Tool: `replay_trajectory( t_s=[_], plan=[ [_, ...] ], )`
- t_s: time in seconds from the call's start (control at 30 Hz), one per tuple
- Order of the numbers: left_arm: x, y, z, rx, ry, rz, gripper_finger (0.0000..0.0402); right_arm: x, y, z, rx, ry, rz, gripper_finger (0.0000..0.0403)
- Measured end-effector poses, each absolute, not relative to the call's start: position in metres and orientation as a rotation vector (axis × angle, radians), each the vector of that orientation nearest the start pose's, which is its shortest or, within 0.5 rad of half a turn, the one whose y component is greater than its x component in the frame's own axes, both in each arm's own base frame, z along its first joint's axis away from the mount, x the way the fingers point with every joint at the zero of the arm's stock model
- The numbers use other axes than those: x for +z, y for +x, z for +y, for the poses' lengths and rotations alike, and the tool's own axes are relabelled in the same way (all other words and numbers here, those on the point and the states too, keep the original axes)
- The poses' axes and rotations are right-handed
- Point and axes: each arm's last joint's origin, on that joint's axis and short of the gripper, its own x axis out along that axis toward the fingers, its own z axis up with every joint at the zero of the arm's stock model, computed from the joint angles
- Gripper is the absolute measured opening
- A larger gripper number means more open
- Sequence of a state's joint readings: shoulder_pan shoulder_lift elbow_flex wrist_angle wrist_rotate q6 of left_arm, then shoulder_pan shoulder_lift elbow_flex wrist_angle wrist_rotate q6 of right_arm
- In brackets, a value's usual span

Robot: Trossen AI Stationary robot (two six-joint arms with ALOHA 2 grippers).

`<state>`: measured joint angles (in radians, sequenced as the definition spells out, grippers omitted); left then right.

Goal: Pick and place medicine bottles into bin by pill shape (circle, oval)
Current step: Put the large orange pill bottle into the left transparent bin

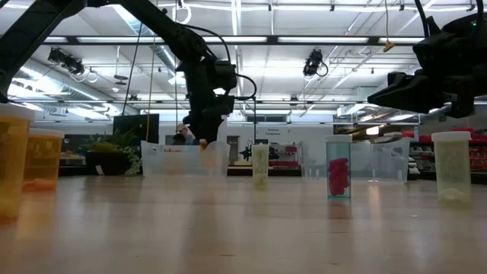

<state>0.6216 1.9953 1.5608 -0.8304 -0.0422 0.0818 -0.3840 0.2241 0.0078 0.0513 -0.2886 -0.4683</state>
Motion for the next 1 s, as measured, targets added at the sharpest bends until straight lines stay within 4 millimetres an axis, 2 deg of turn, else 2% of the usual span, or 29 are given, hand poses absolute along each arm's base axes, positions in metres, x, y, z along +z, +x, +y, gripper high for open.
replay_trajectory(
  t_s=[0.13, 0.47, 1.0],
  plan=[
    [0.2040, 0.3308, 0.2384, 0.526, -0.290, 1.226, 0.0233, 0.1525, 0.1041, -0.0332, -0.057, -0.413, 0.175, 0.0093],
    [0.2046, 0.3323, 0.2395, 0.539, -0.294, 1.204, 0.0227, 0.1525, 0.1041, -0.0332, -0.057, -0.413, 0.175, 0.0093],
    [0.2045, 0.3317, 0.2391, 0.521, -0.274, 1.218, 0.0259, 0.1525, 0.1041, -0.0332, -0.057, -0.413, 0.175, 0.0093]
  ],
)
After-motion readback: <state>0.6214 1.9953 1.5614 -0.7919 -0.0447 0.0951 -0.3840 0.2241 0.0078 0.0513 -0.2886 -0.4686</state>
